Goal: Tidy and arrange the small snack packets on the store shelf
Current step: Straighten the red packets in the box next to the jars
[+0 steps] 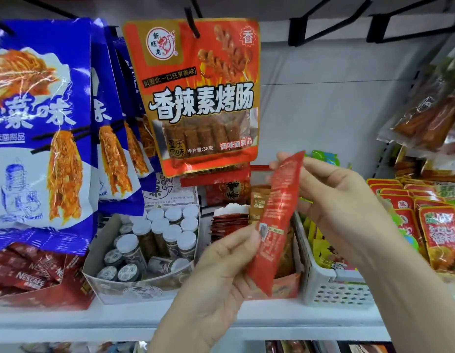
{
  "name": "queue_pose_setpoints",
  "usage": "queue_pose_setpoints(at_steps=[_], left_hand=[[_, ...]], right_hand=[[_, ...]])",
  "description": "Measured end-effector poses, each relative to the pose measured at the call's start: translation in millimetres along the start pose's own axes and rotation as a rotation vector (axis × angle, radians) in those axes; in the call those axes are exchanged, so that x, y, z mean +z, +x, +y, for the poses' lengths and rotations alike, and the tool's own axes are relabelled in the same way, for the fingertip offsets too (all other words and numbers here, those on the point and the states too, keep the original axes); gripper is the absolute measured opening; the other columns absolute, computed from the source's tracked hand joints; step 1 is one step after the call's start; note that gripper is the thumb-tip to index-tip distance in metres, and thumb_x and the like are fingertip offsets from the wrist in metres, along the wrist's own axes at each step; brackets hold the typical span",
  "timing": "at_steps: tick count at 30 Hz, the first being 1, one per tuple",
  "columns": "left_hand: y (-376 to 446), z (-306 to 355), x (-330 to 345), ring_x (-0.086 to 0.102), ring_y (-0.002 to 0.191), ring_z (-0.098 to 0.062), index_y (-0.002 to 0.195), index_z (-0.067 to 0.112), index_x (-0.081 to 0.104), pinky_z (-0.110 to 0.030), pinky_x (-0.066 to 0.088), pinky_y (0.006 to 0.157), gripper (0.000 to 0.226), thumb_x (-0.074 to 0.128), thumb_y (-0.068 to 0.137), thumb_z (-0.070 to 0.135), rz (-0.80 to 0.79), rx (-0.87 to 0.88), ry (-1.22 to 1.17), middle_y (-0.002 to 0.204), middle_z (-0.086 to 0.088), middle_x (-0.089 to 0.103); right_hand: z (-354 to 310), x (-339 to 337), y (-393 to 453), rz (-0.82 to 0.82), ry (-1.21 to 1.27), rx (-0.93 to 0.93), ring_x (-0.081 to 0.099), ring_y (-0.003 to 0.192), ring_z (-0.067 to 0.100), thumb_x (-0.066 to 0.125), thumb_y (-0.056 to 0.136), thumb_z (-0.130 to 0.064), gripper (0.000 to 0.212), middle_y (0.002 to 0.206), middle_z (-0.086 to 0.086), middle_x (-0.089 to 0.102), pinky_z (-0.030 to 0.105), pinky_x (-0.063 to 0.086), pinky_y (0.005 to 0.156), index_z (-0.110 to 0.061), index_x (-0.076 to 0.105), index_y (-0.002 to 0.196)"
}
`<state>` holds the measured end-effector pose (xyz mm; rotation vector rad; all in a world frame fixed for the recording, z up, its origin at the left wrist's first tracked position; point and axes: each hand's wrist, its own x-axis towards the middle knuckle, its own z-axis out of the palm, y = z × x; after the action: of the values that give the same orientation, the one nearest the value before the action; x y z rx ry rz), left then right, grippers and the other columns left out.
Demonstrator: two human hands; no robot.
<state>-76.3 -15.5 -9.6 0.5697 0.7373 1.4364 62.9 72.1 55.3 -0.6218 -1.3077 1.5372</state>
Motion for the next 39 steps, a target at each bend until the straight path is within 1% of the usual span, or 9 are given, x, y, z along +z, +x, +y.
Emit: queue_pose_setpoints(at_steps=[4,6,17,23,25,28,31,35,39], left_hand=[[3,3,1,0.074,0.076,-0.014,0.084,0.022,0.079,-0.02,0.056,0.06,0.02,0.076,0.064,0.025,0.268,0.233,0.265,0.088,-0.007,0.077],[2,4,1,0.074,0.079,-0.017,0.083,0.023,0.077,-0.021,0.056,0.062,0.02,0.076,0.063,0.028,0.327,0.299,0.347,0.084,-0.006,0.077],[-6,11,2,0.073,0.086,-0.019,0.084,0.023,0.076,-0.025,0.058,0.07,0.026,0.073,0.065,0.04,0.291,0.305,0.443,0.091,-0.006,0.076],[-10,16,13,0.067,0.109,-0.034,0.084,0.017,0.081,-0.04,0.059,0.084,0.056,0.04,0.092,0.054,0.063,0.051,0.102,0.103,-0.016,0.074],[-12,13,17,0.066,0.108,-0.037,0.098,0.012,0.08,-0.043,0.056,0.091,0.041,0.062,0.089,0.048,-0.113,-0.059,0.103,0.106,-0.017,0.072],[-15,9,14,0.069,0.071,-0.016,0.104,0.004,0.076,-0.025,0.059,0.066,0.047,0.089,0.067,0.028,-0.238,-0.113,-0.035,0.086,-0.009,0.072],[-9,8,8,0.067,0.056,-0.012,0.089,0.002,0.076,-0.019,0.054,0.049,0.027,0.076,0.068,0.02,-0.021,0.011,0.054,0.075,-0.009,0.073],[-4,11,1,0.073,0.076,-0.014,0.085,0.017,0.077,-0.02,0.057,0.065,0.019,0.073,0.069,0.028,0.222,0.221,0.361,0.09,-0.008,0.077],[-6,13,-1,0.074,0.083,-0.016,0.082,0.024,0.076,-0.025,0.057,0.071,0.013,0.073,0.071,0.031,0.313,0.309,0.497,0.087,-0.002,0.077]], right_hand=[[-7,-5,0,-0.042,-0.028,0.115,0.073,0.093,0.02,0.052,0.087,-0.047,0.05,0.1,0.012,0.075,0.031,0.059,0.081,-0.004,0.075,0.099],[-6,-4,-1,-0.025,-0.09,0.082,0.074,0.089,0.02,0.06,0.082,-0.039,0.04,0.096,0.01,0.076,0.029,0.06,0.077,-0.005,0.077,0.093],[4,-6,4,0.151,-0.121,0.042,0.072,0.074,0.015,0.066,0.085,-0.017,0.015,0.084,0.009,0.076,0.022,0.057,0.062,-0.005,0.075,0.086],[-1,-5,2,-0.078,0.161,0.036,0.069,0.081,0.015,0.061,0.081,-0.019,0.022,0.089,0.007,0.073,0.027,0.058,0.072,-0.005,0.07,0.096],[-1,-1,2,-0.141,0.244,0.021,0.068,0.078,0.013,0.059,0.083,-0.018,0.019,0.087,0.005,0.072,0.027,0.057,0.071,-0.007,0.071,0.093],[0,2,1,-0.152,0.21,0.01,0.07,0.076,0.011,0.06,0.082,-0.019,0.019,0.087,0.004,0.074,0.024,0.057,0.067,-0.01,0.074,0.091],[-3,-7,3,-0.045,0.024,0.071,0.07,0.086,0.016,0.059,0.083,-0.031,0.033,0.102,0.013,0.075,0.029,0.061,0.07,-0.009,0.075,0.103],[-7,-16,5,0.02,-0.058,0.205,0.069,0.097,0.029,0.053,0.081,-0.055,0.06,0.105,0.018,0.073,0.039,0.059,0.083,-0.004,0.073,0.105],[-6,-14,2,-0.006,-0.279,0.121,0.071,0.083,0.016,0.064,0.084,-0.035,0.033,0.094,0.009,0.076,0.024,0.06,0.074,-0.007,0.077,0.094]])
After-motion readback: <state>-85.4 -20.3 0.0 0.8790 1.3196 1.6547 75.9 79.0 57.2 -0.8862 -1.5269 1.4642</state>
